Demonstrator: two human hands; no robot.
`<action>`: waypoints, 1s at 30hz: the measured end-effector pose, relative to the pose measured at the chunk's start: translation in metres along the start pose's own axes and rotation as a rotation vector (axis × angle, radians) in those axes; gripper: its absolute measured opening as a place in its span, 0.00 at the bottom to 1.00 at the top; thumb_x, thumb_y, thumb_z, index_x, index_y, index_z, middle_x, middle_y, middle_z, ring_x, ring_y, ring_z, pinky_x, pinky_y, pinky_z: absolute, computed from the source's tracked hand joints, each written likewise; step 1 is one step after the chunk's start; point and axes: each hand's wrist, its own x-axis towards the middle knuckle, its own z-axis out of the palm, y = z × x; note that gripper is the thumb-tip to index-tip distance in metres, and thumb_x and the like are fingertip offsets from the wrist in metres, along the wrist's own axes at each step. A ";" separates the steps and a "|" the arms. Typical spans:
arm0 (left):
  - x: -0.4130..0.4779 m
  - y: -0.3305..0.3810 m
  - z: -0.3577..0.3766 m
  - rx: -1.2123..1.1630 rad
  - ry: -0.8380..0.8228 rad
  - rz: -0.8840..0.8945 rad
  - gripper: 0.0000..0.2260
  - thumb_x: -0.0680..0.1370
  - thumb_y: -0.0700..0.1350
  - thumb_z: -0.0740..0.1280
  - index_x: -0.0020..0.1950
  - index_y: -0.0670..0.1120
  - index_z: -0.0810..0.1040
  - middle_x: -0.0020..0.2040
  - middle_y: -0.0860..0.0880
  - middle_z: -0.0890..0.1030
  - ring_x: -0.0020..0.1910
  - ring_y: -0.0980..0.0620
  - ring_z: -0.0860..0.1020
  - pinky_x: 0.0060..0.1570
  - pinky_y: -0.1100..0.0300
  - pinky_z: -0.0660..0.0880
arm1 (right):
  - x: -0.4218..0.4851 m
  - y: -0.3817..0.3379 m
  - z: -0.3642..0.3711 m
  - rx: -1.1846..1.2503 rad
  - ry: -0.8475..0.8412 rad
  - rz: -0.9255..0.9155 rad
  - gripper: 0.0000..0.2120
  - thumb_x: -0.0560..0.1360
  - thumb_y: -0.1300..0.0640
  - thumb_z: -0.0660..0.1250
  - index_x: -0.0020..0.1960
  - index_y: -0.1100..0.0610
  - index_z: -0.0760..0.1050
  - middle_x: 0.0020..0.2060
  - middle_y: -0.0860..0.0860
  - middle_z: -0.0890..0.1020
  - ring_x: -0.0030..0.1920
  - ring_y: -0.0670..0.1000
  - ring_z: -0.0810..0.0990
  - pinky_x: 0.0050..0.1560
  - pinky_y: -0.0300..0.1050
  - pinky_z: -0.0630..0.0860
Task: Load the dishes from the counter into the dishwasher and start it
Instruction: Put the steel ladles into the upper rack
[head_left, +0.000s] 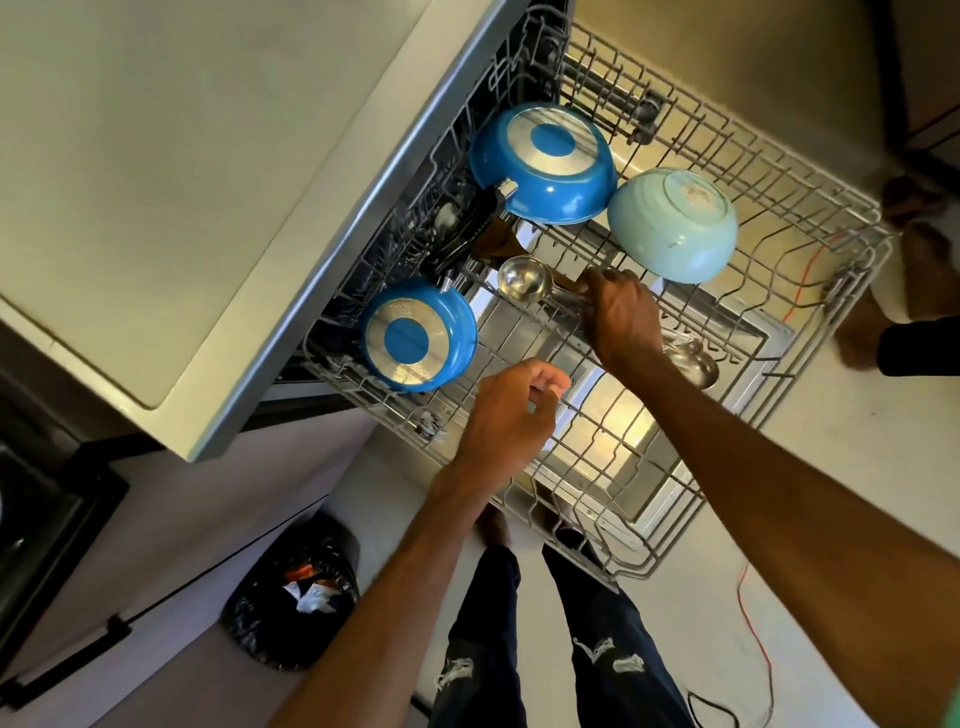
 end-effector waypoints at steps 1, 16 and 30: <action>-0.001 -0.001 0.000 0.003 -0.007 0.002 0.09 0.81 0.45 0.62 0.58 0.48 0.80 0.53 0.54 0.83 0.50 0.60 0.80 0.49 0.60 0.81 | 0.001 0.001 0.001 -0.046 -0.017 -0.026 0.20 0.76 0.63 0.72 0.66 0.59 0.73 0.55 0.61 0.82 0.54 0.62 0.80 0.54 0.58 0.80; -0.009 -0.005 0.008 -0.042 -0.014 0.009 0.10 0.81 0.44 0.62 0.57 0.48 0.81 0.55 0.53 0.83 0.52 0.60 0.80 0.52 0.57 0.81 | 0.007 0.009 -0.005 -0.128 -0.116 -0.154 0.17 0.80 0.59 0.67 0.67 0.58 0.68 0.48 0.60 0.80 0.39 0.58 0.80 0.36 0.52 0.80; -0.008 -0.010 0.004 -0.052 -0.003 -0.017 0.10 0.81 0.43 0.62 0.58 0.47 0.81 0.54 0.52 0.84 0.52 0.58 0.81 0.53 0.61 0.79 | -0.017 0.004 -0.014 -0.002 0.146 -0.013 0.14 0.76 0.62 0.72 0.61 0.62 0.78 0.57 0.60 0.79 0.59 0.61 0.76 0.55 0.59 0.80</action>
